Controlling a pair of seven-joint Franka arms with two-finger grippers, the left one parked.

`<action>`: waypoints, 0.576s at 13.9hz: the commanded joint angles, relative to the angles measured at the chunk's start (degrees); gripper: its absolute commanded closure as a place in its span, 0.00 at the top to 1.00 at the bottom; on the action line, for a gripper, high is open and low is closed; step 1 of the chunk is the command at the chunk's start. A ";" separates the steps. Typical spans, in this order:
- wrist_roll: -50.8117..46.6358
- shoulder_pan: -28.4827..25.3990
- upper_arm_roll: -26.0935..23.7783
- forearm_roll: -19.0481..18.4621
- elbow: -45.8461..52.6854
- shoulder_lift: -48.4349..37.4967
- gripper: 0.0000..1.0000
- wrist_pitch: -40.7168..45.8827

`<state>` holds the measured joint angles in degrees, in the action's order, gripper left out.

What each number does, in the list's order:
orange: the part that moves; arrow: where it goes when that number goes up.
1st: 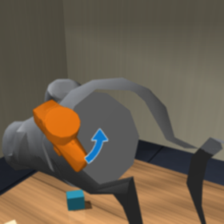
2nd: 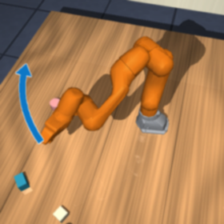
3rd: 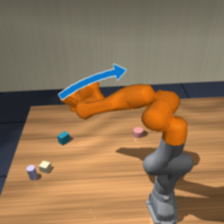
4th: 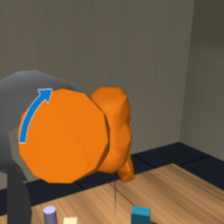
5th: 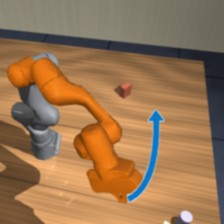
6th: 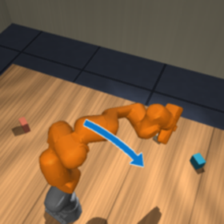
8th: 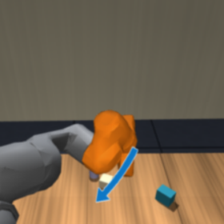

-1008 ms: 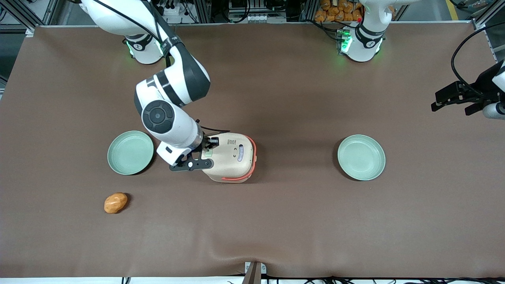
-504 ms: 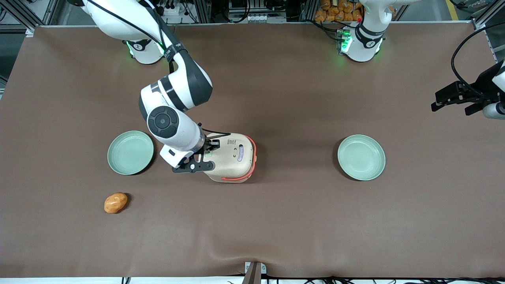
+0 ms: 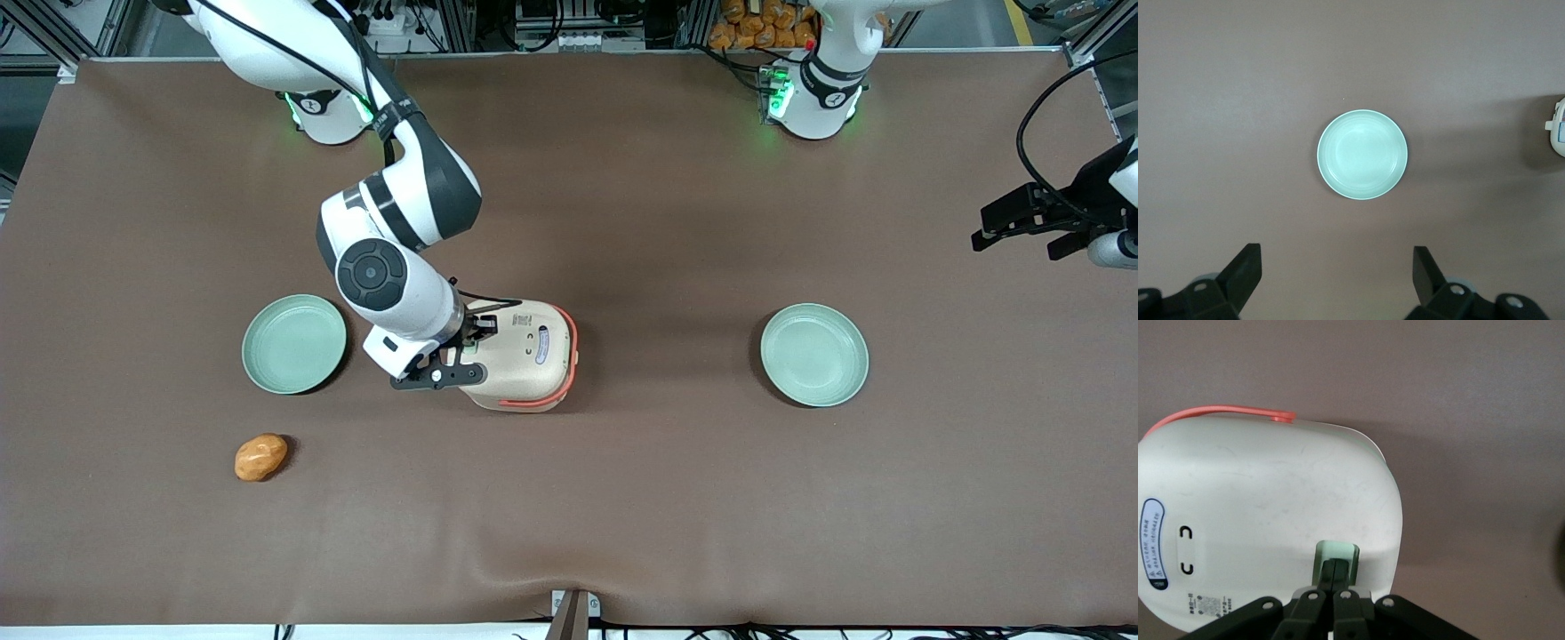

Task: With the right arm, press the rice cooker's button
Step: 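Press down on the lid button with the right gripper fingertips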

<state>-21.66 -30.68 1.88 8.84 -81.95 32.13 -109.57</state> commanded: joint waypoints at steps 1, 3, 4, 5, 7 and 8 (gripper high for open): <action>-0.67 -0.69 0.58 -0.93 -0.06 1.80 0.00 -1.79; -0.67 -0.34 0.66 -0.84 0.47 0.49 0.00 -0.22; -0.67 -0.08 0.66 -0.58 0.65 -0.74 0.00 1.36; -0.67 0.10 0.66 -0.31 0.65 -2.32 0.00 2.08; -0.84 0.01 0.75 -0.22 0.74 -4.35 0.00 2.95; -1.28 0.01 0.75 -0.31 0.74 -5.31 0.00 4.53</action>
<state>-21.84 -30.66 2.49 8.85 -80.55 29.71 -107.42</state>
